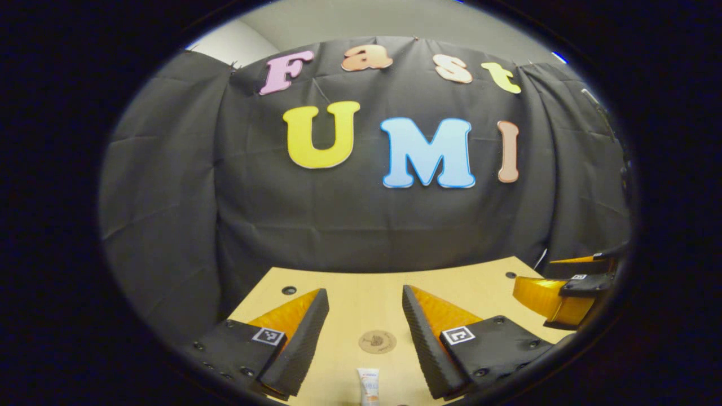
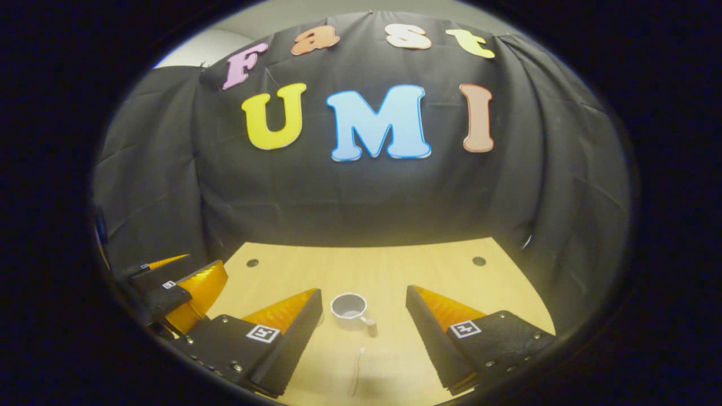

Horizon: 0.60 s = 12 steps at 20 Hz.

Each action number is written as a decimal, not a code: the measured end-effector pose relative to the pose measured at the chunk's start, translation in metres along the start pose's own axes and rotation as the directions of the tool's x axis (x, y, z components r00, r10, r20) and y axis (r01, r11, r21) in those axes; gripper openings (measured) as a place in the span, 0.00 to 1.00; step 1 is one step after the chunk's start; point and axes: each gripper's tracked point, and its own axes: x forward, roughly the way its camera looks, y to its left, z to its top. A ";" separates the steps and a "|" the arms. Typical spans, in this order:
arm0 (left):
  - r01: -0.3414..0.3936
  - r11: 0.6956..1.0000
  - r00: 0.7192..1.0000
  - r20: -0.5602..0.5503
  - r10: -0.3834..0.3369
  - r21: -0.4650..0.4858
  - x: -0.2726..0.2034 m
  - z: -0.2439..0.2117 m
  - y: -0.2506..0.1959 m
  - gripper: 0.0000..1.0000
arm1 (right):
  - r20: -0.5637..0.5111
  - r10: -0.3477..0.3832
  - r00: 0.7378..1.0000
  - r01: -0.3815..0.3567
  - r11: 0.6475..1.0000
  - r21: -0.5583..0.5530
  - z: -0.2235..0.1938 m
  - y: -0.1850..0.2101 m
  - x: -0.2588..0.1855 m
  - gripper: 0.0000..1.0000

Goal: Put the toothbrush and toothpaste on the desktop into the cup, then pick up the cup and place it on the coaster on the desktop.

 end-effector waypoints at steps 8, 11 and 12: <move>0.002 1.000 0.970 -0.241 -0.004 -0.008 0.021 -0.109 0.016 0.86 | -0.181 0.025 0.983 -0.026 1.000 -0.003 -0.071 0.005 0.025 0.93; 0.017 0.999 0.943 -0.333 -0.027 -0.034 0.024 -0.150 0.014 0.86 | -0.273 0.030 0.962 -0.030 1.000 0.004 -0.103 0.007 0.038 0.94; 0.020 0.999 0.932 -0.362 -0.033 -0.040 0.026 -0.162 0.012 0.86 | -0.304 0.032 0.952 -0.030 0.999 0.013 -0.114 0.007 0.042 0.94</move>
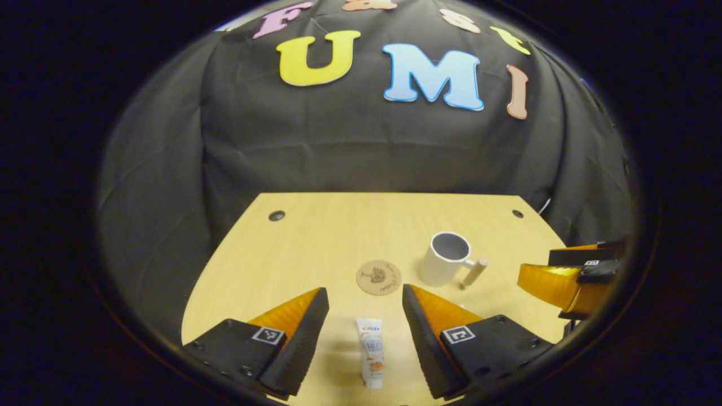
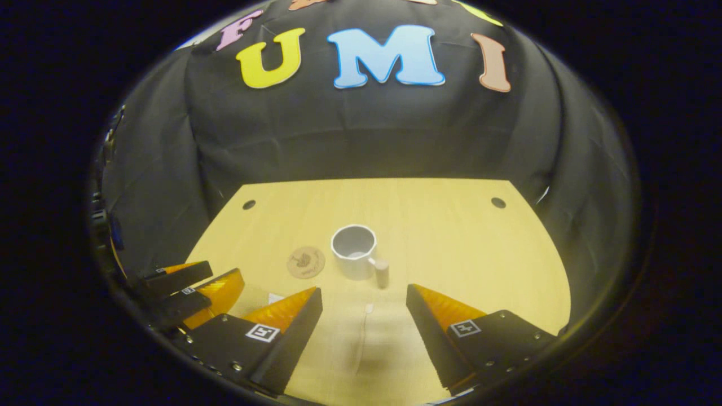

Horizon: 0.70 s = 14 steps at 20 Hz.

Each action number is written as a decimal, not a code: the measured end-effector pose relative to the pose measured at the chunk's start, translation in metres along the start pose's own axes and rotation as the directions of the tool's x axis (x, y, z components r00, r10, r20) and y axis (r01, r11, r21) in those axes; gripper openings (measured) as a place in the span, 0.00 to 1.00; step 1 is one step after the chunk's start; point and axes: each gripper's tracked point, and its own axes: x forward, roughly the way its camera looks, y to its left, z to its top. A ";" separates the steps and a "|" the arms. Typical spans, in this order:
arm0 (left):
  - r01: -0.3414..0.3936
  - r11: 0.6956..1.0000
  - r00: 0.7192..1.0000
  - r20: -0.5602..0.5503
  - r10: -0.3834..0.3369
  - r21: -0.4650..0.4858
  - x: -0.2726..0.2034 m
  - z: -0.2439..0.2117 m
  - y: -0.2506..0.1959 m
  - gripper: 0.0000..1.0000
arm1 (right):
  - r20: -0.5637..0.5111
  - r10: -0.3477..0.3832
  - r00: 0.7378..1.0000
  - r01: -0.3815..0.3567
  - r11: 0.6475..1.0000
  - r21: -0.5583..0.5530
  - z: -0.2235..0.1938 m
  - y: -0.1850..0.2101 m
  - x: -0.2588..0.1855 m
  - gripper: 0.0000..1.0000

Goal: Put the toothbrush and toothpaste on the desktop into the cup, then pick up the cup and place it on the coaster on the desktop.

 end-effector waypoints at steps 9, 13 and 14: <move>0.015 0.999 0.958 -0.287 -0.028 -0.047 0.050 -0.100 0.003 0.87 | -0.304 0.018 0.953 -0.001 0.998 0.058 -0.087 0.003 0.049 0.94; 0.013 0.996 0.901 -0.430 -0.052 -0.093 0.060 -0.144 0.003 0.88 | -0.415 0.045 0.909 -0.006 0.995 0.095 -0.121 0.009 0.072 0.94; 0.010 0.995 0.892 -0.449 -0.054 -0.099 0.063 -0.150 0.004 0.88 | -0.430 0.036 0.902 0.003 0.996 0.089 -0.124 0.007 0.075 0.94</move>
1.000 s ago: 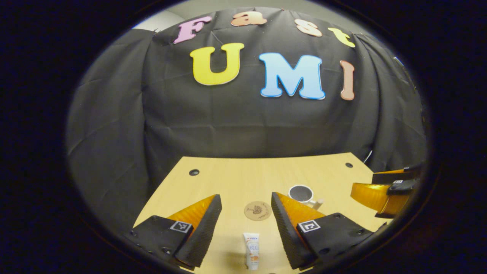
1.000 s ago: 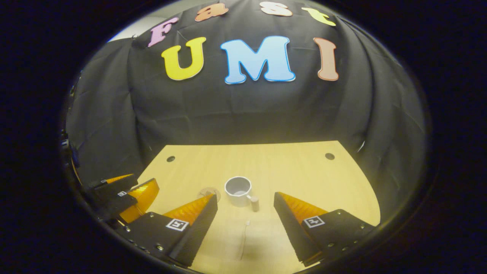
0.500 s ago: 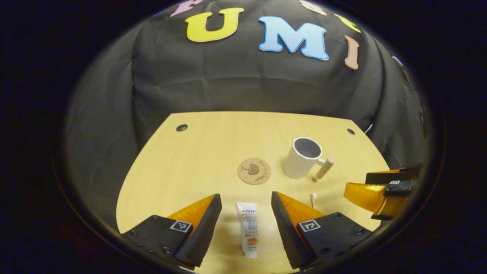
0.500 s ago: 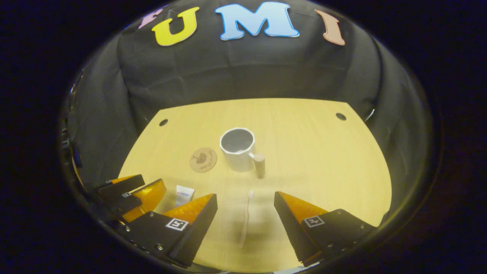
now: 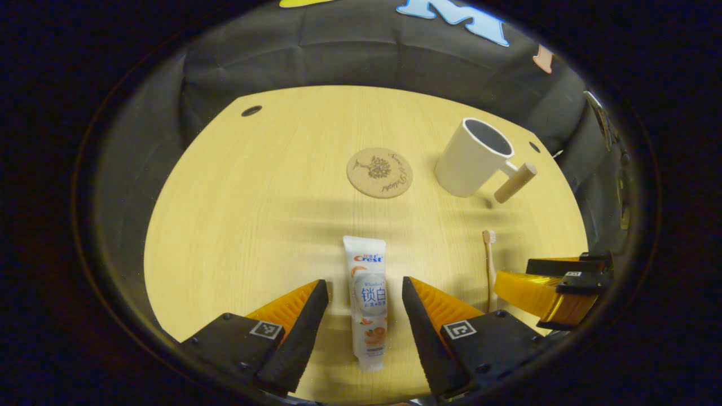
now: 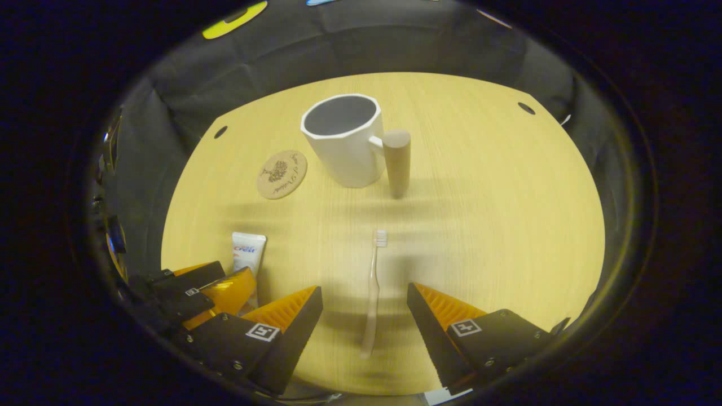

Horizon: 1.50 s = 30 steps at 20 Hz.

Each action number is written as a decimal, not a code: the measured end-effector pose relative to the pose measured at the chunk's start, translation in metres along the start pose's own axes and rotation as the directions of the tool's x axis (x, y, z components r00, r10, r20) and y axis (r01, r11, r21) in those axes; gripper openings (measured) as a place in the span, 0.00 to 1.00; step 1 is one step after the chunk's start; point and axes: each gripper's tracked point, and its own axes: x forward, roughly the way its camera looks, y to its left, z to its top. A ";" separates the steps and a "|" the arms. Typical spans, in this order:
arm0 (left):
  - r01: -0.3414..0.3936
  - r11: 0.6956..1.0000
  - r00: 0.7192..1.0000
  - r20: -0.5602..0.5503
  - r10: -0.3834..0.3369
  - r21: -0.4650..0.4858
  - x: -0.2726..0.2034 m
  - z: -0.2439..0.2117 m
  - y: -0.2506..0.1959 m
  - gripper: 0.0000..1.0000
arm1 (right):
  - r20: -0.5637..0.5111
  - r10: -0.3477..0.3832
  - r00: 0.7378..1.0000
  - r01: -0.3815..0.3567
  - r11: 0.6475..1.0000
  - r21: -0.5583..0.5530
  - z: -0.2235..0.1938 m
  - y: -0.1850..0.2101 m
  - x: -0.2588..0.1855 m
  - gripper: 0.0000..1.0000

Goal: Put the toothbrush and toothpaste on the desktop into the cup, then pick up the cup and place it on the coaster on the desktop.

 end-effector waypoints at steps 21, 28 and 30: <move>-0.085 0.993 0.985 -0.143 0.095 0.076 0.024 -0.014 0.003 0.63 | -0.135 -0.151 0.979 0.146 0.988 -0.046 -0.021 -0.013 0.029 0.31; -0.089 0.993 0.980 -0.170 0.102 0.081 0.023 -0.014 0.001 0.40 | -0.180 -0.137 0.974 0.136 0.991 -0.016 -0.019 -0.013 0.029 0.06; -0.086 0.992 0.978 -0.181 0.102 0.091 0.024 -0.017 0.000 0.28 | -0.171 -0.133 0.976 0.134 0.991 -0.006 -0.018 -0.014 0.030 0.06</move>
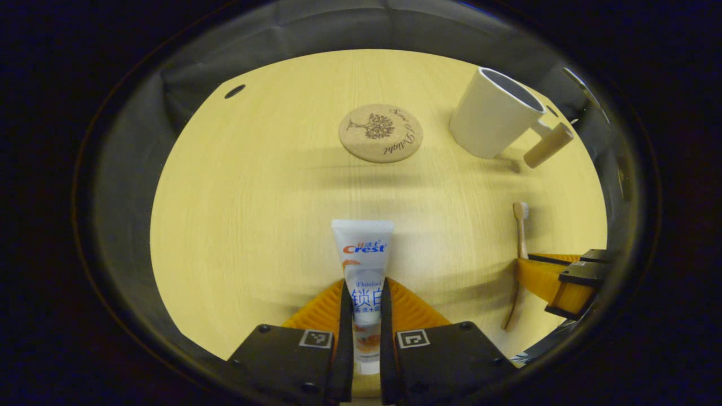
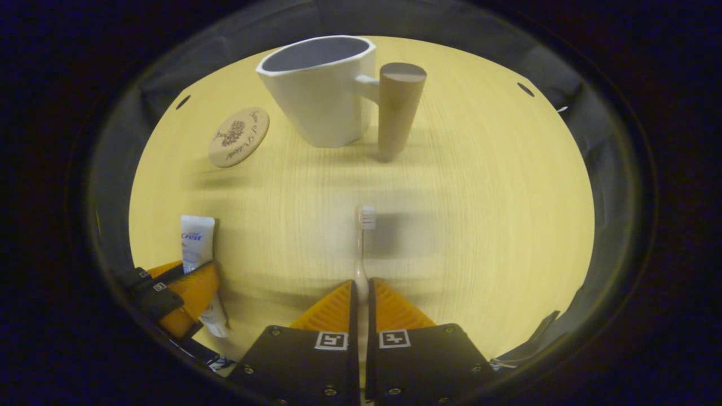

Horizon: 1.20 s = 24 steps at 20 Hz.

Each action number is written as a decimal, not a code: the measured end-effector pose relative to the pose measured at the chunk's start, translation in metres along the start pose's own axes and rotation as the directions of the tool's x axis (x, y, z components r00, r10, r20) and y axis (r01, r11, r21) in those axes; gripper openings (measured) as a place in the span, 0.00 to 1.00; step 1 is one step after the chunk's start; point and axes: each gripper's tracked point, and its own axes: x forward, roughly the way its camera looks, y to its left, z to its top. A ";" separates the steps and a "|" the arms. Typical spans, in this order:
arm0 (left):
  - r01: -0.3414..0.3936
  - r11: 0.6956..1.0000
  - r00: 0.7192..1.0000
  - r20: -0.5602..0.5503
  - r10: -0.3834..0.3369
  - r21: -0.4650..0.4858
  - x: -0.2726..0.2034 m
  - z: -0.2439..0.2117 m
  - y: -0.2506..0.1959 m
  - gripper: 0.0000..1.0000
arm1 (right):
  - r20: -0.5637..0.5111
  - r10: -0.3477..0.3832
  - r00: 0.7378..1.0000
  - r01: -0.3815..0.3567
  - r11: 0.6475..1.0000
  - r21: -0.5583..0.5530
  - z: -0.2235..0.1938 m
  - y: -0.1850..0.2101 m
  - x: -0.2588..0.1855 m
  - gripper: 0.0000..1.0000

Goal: Put the toothbrush and toothpaste on the desktop into the cup, then pick up the cup and place it on the coaster on the desktop.

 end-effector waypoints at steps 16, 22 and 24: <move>0.029 1.000 0.997 0.078 -0.029 -0.007 -0.031 0.016 -0.001 0.27 | 0.207 0.101 0.973 -0.119 0.990 0.077 0.045 0.000 -0.089 0.02; 0.026 0.999 0.996 0.082 -0.023 -0.033 -0.034 0.017 0.004 0.27 | 0.355 0.130 0.926 -0.174 0.980 0.094 0.115 0.002 -0.134 0.02; 0.028 0.999 0.996 0.082 -0.024 -0.044 -0.037 0.015 0.006 0.27 | 0.392 0.135 0.910 -0.184 0.979 0.092 0.141 0.002 -0.141 0.02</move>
